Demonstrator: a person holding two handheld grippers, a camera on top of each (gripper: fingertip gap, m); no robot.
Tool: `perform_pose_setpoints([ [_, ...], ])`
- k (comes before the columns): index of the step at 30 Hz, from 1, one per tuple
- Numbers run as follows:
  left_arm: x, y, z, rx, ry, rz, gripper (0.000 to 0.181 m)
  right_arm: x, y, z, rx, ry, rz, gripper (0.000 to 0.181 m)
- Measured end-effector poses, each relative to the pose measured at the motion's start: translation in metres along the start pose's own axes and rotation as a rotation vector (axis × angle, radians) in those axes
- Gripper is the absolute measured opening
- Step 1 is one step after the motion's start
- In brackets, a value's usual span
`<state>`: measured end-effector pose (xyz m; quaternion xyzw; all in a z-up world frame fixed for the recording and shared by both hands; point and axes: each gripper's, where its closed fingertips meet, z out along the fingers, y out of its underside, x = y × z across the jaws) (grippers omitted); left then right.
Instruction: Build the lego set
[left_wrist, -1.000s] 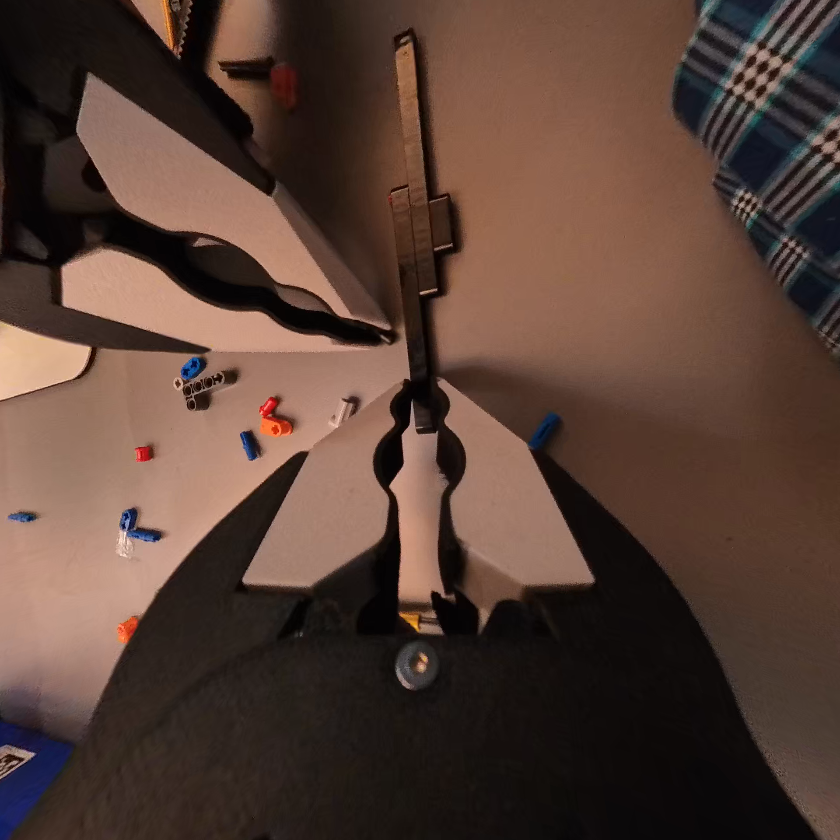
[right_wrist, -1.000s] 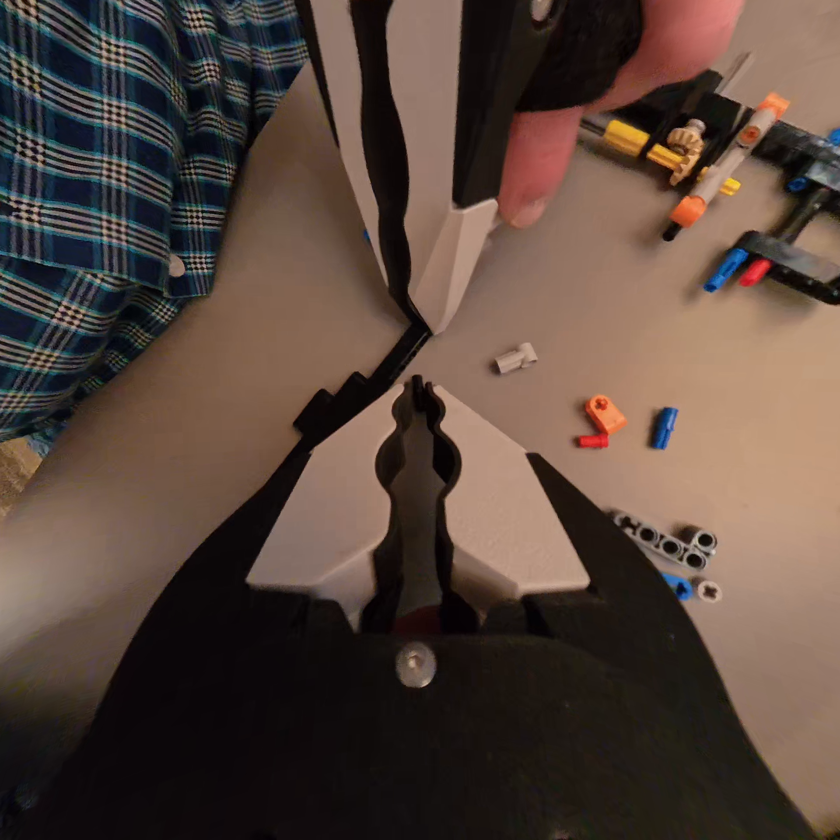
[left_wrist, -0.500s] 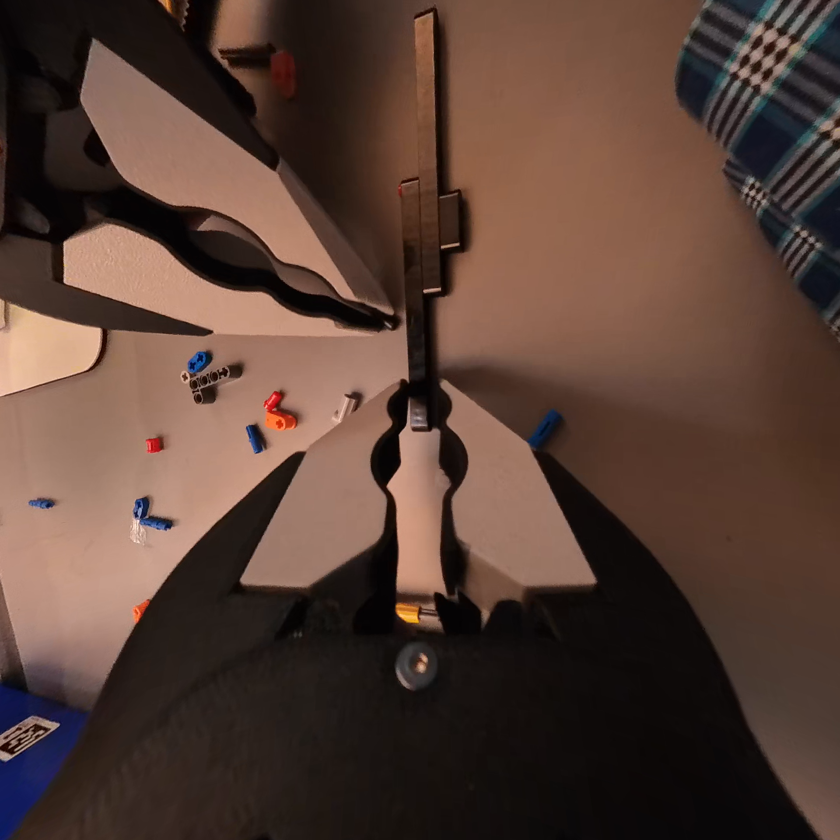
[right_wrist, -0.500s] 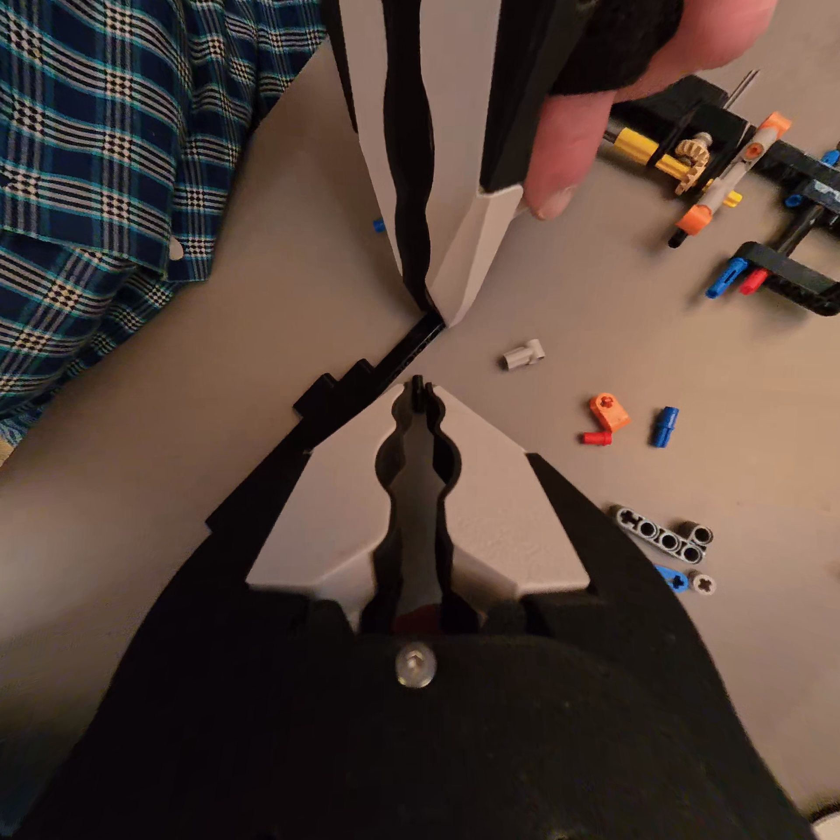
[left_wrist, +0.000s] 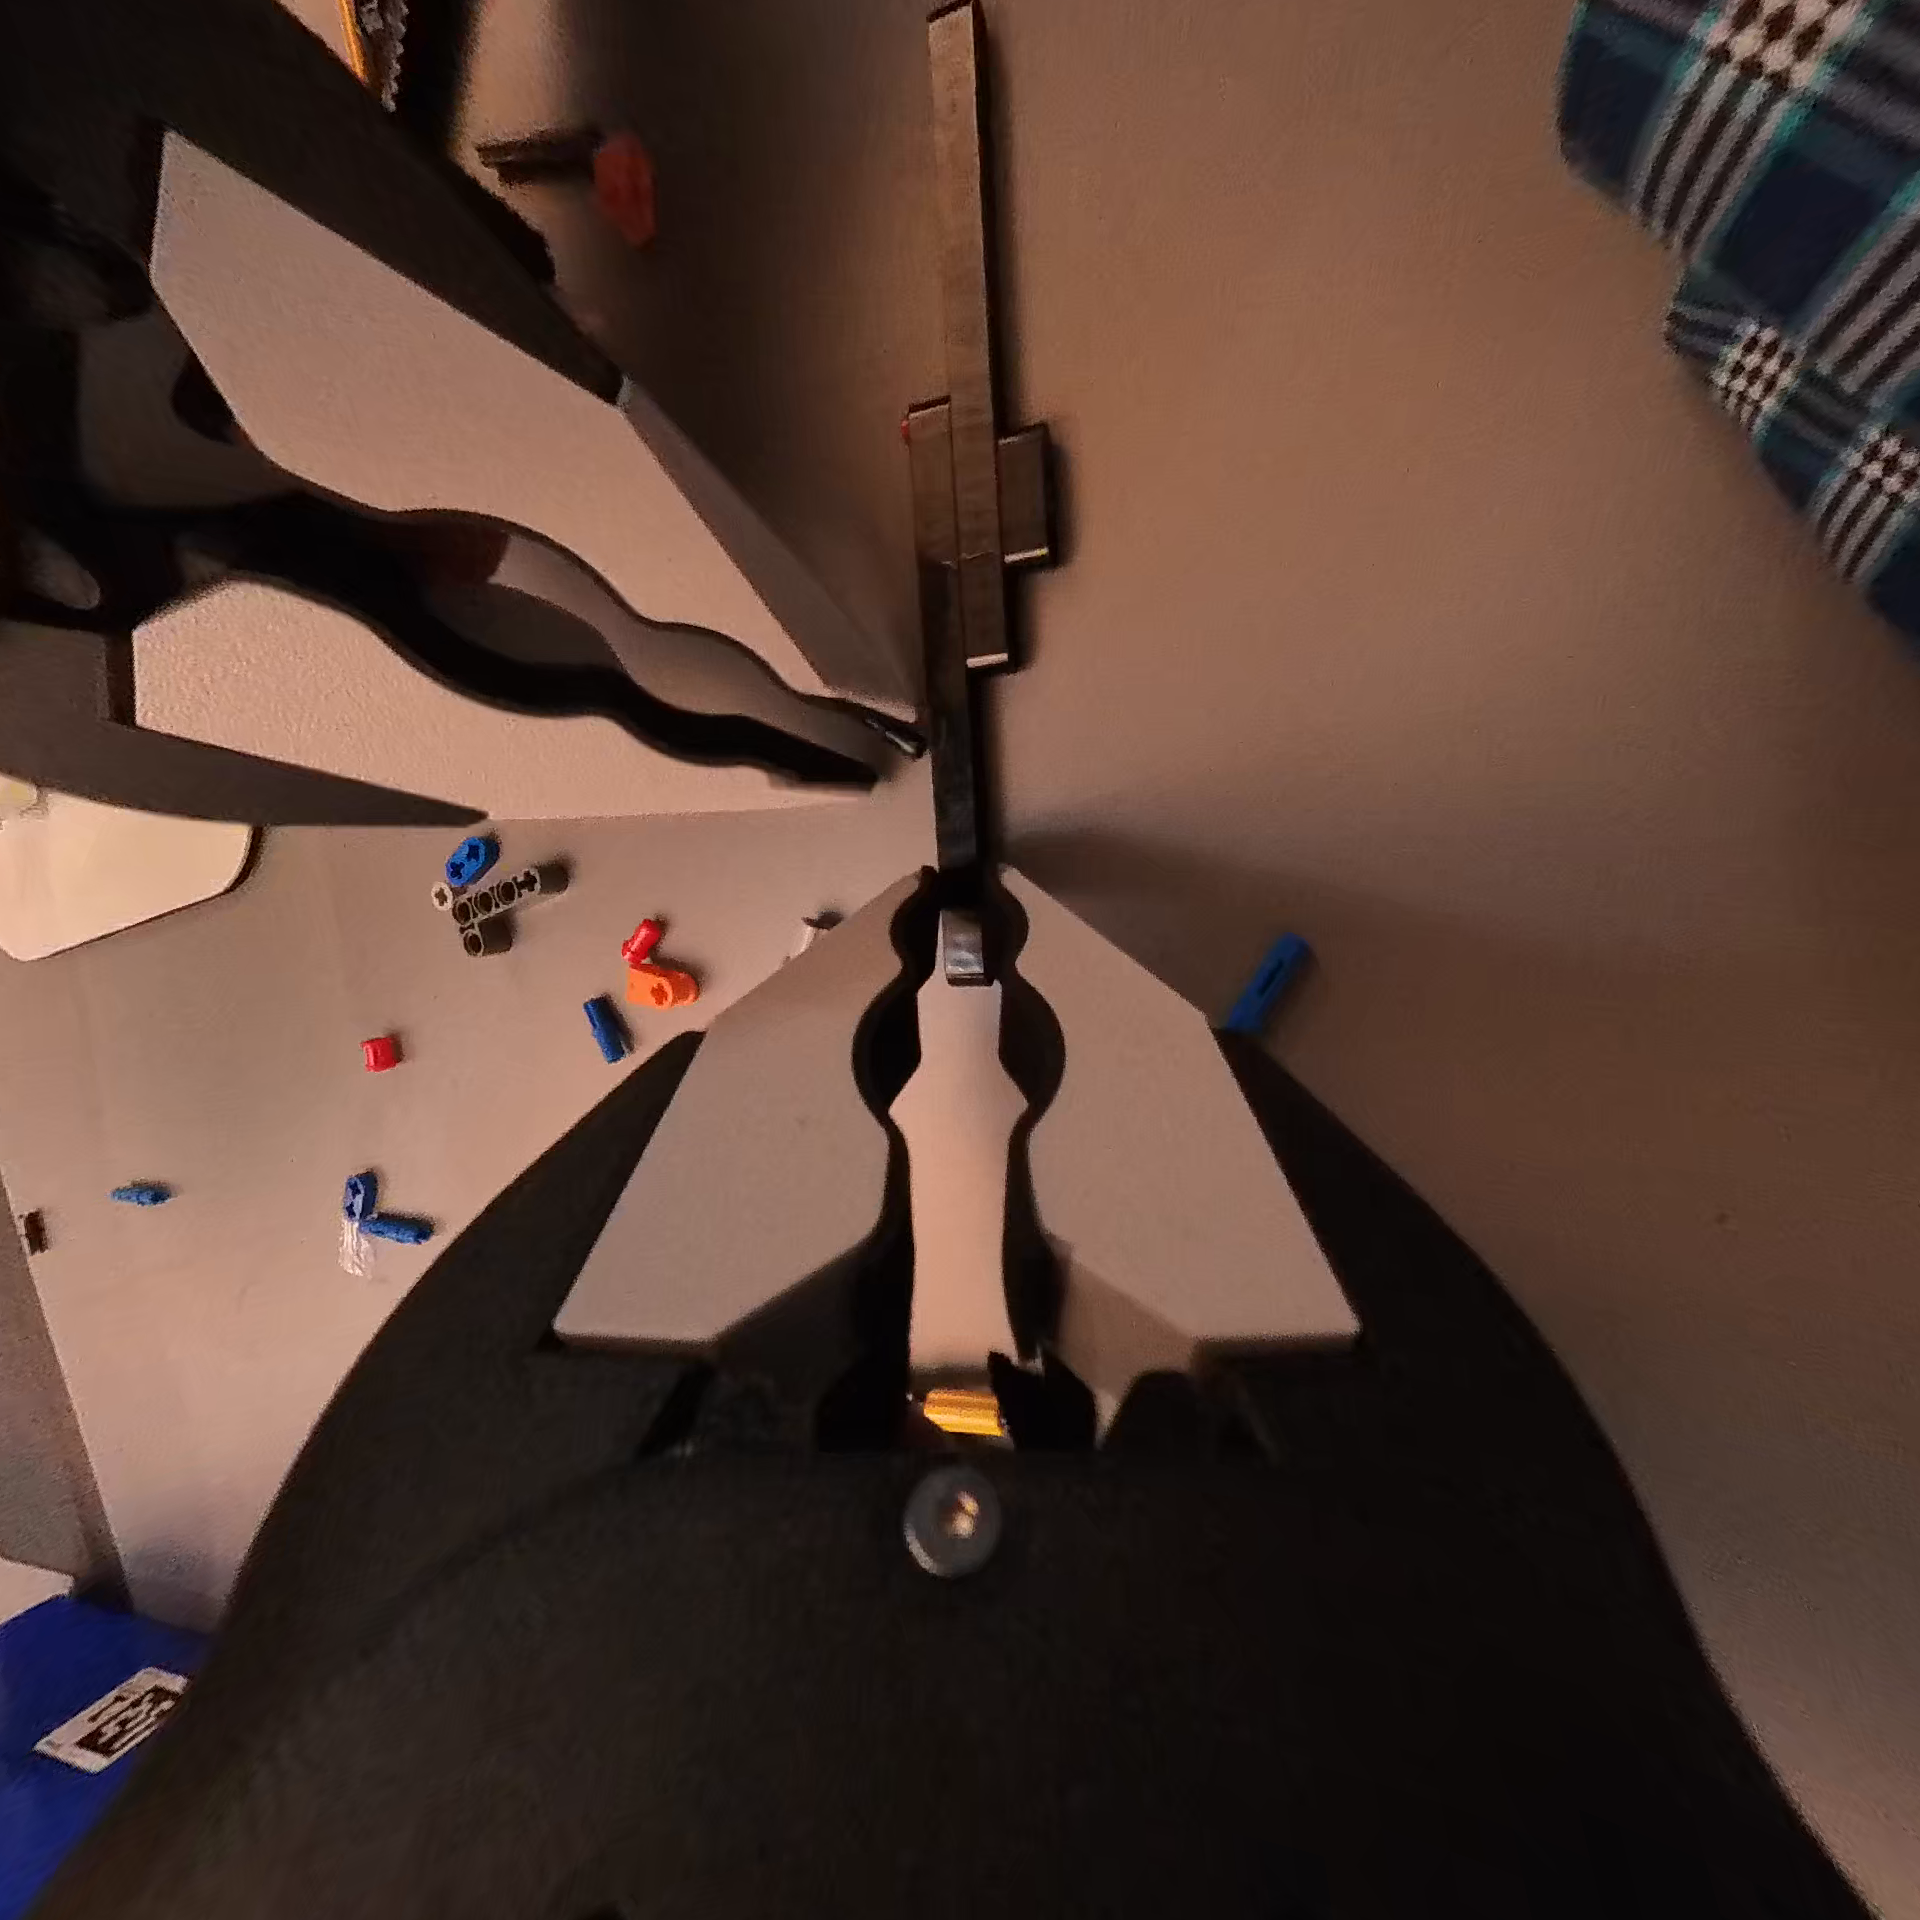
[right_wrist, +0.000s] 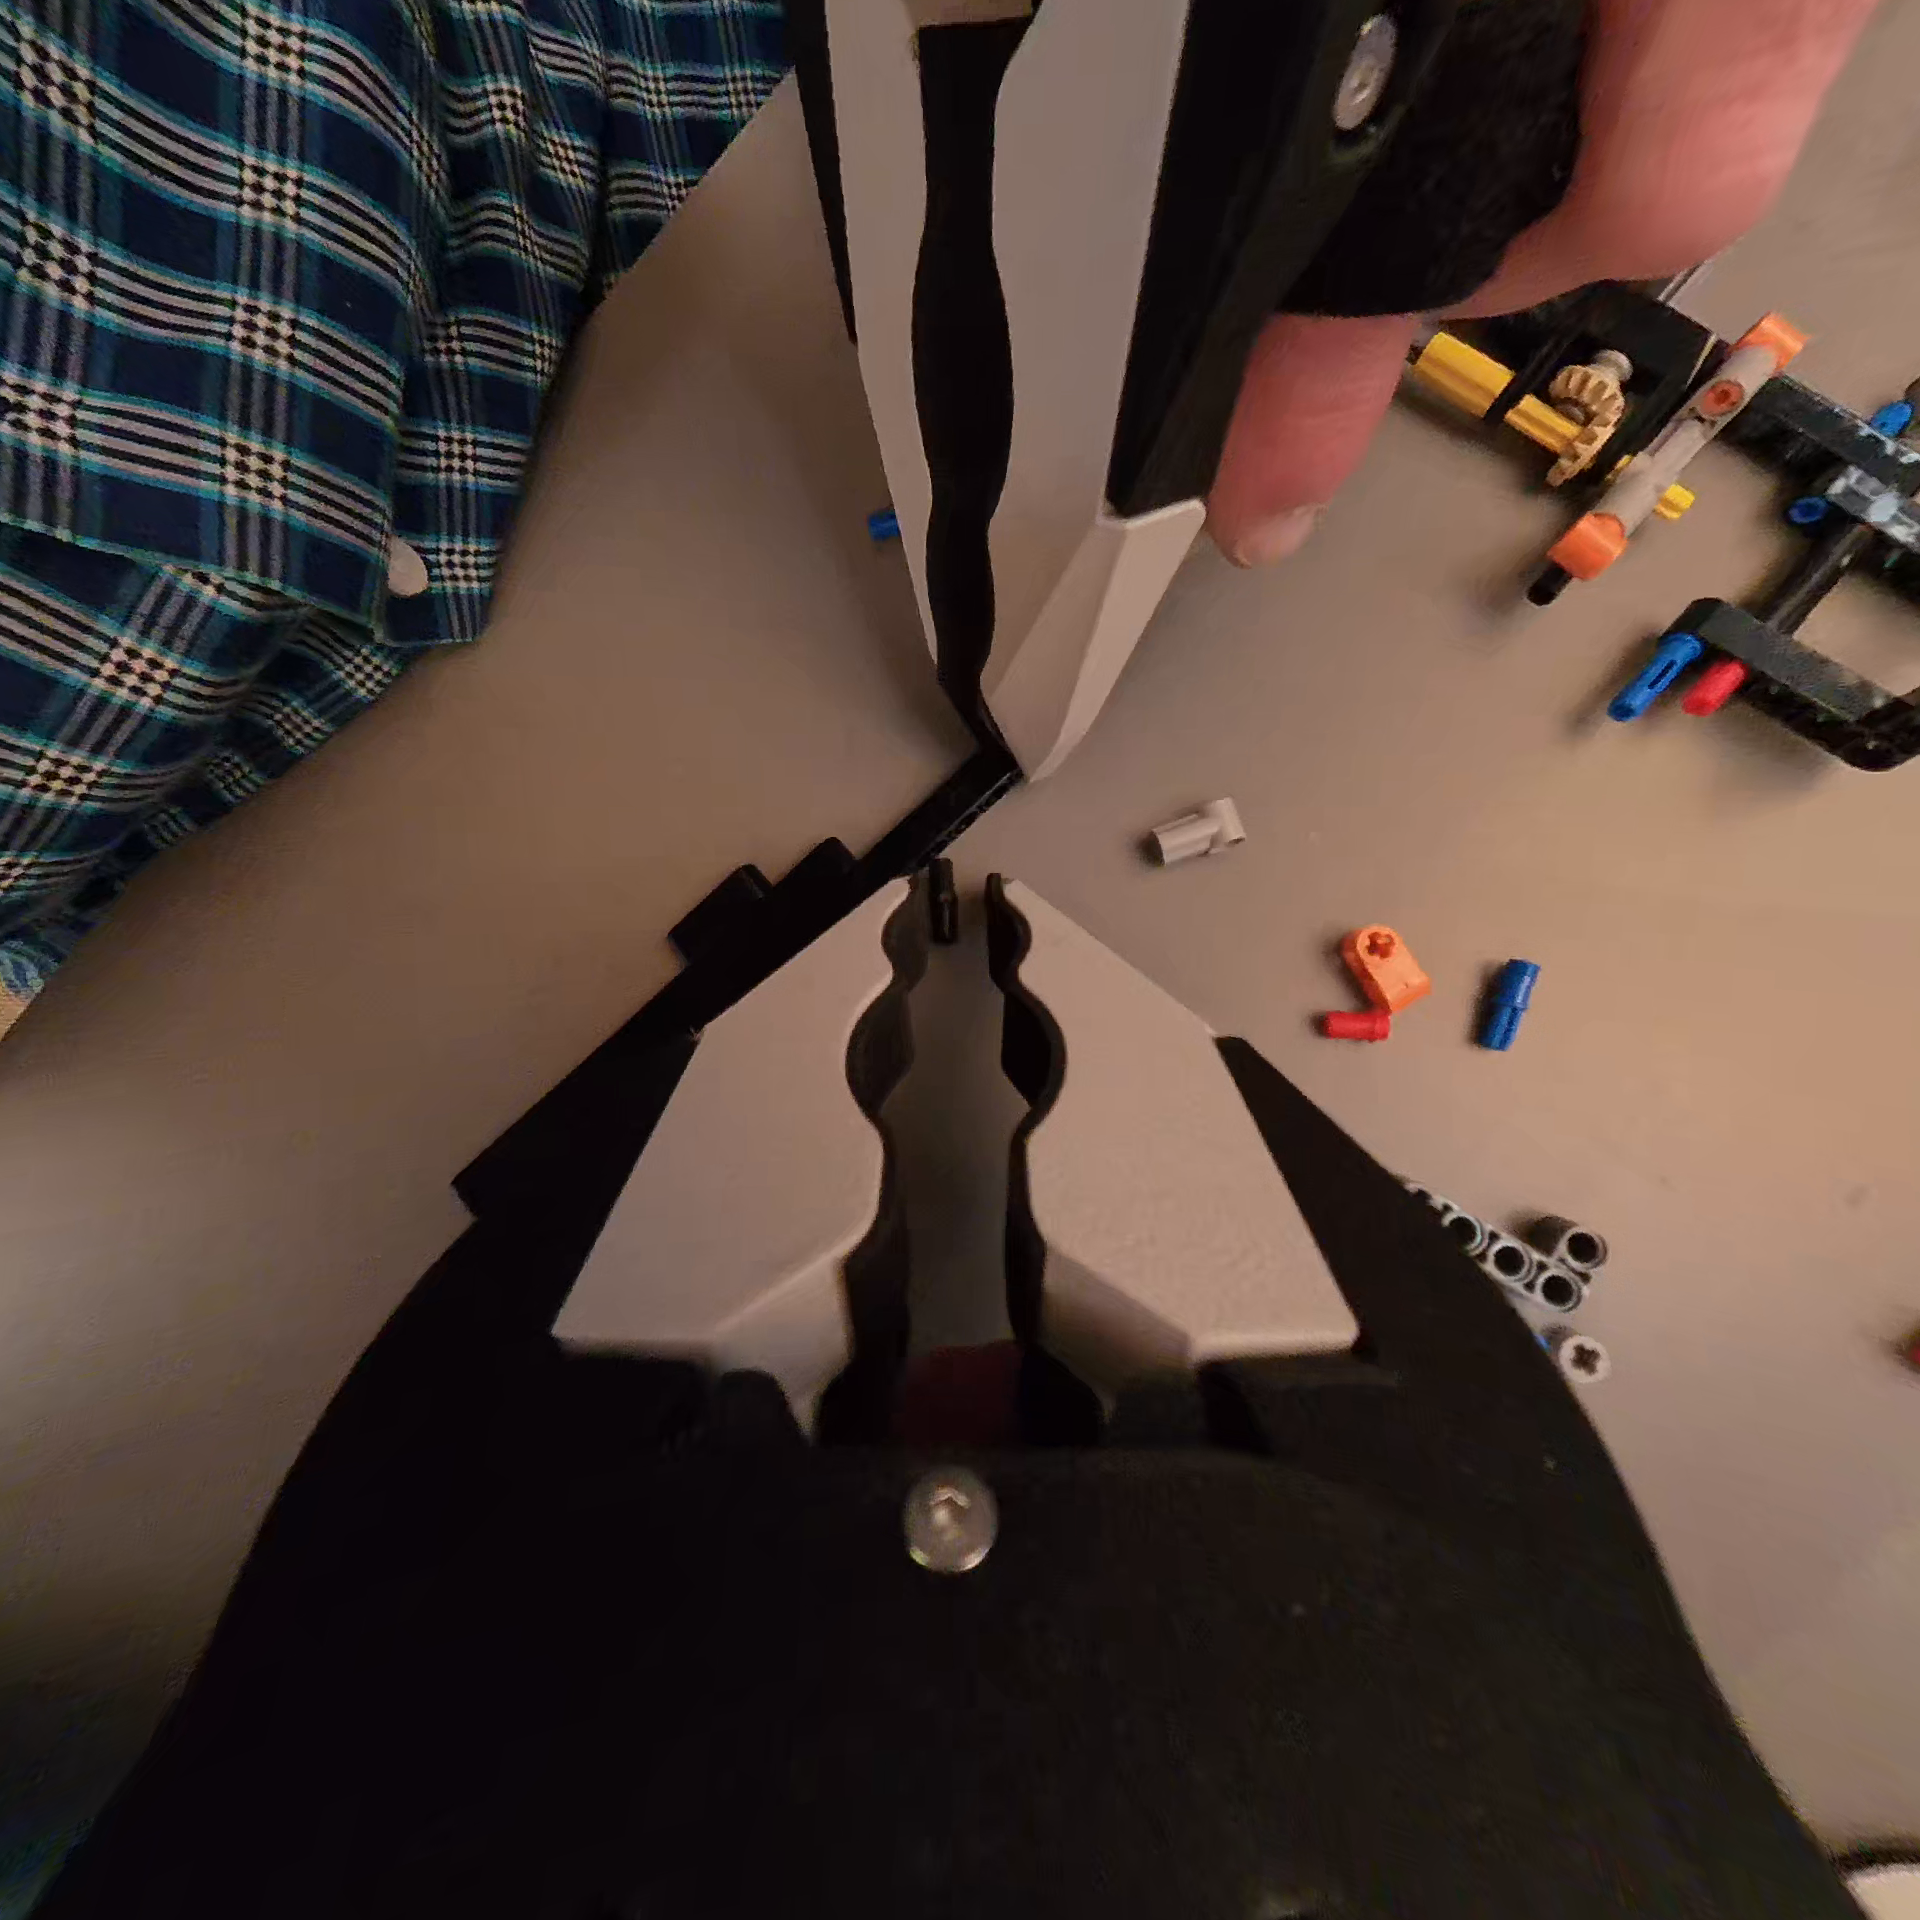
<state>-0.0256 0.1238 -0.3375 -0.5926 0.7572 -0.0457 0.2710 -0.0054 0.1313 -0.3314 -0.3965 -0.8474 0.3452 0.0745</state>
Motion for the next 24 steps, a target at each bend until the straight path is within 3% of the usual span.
perform_pose_setpoints([
  [1, 0.0, 0.0, 0.0, 0.0, 0.0, 0.002, 0.006, 0.0, -0.001, 0.0, 0.007, 0.004, -0.003, 0.006],
  [24, -0.001, 0.003, -0.002, 0.042, 0.001, 0.046, 0.006, 0.0, -0.006, 0.012, 0.002, -0.036, -0.143, 0.002],
])
